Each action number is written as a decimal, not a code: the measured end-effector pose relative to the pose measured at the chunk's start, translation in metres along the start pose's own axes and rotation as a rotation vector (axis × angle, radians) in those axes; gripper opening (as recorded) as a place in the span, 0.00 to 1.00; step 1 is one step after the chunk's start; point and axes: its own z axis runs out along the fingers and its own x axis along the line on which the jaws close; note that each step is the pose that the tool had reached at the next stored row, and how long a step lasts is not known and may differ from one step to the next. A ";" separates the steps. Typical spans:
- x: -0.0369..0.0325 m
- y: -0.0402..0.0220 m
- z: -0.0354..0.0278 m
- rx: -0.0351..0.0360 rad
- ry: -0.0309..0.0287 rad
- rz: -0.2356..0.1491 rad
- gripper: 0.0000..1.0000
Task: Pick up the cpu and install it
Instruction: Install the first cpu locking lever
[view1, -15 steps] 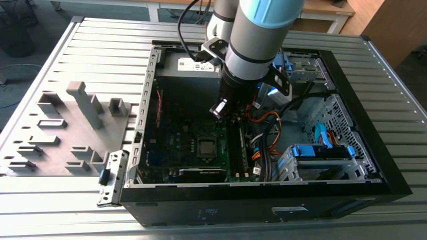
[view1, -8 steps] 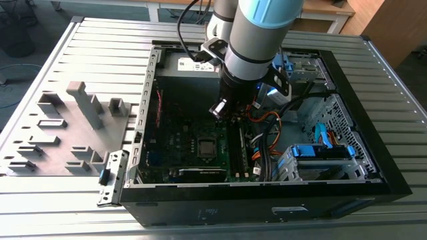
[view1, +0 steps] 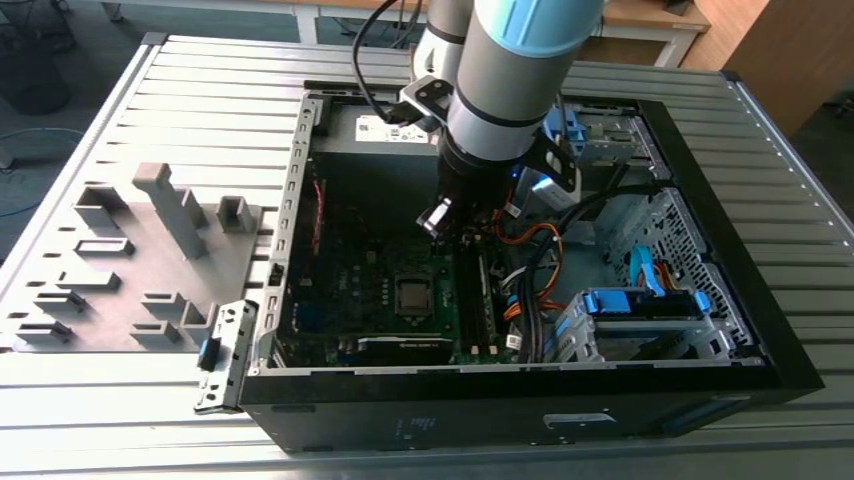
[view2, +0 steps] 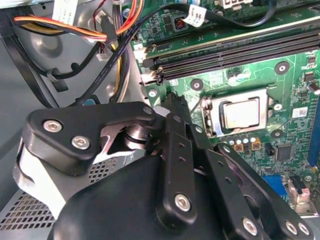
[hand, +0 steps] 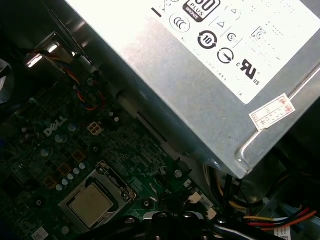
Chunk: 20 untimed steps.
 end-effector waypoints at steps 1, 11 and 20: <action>0.0001 0.0001 0.0000 0.0002 0.0003 0.000 0.11; 0.0012 0.0012 0.0001 0.0100 0.0126 -0.017 0.11; 0.0020 0.0016 0.0001 0.0242 0.0357 -0.076 0.11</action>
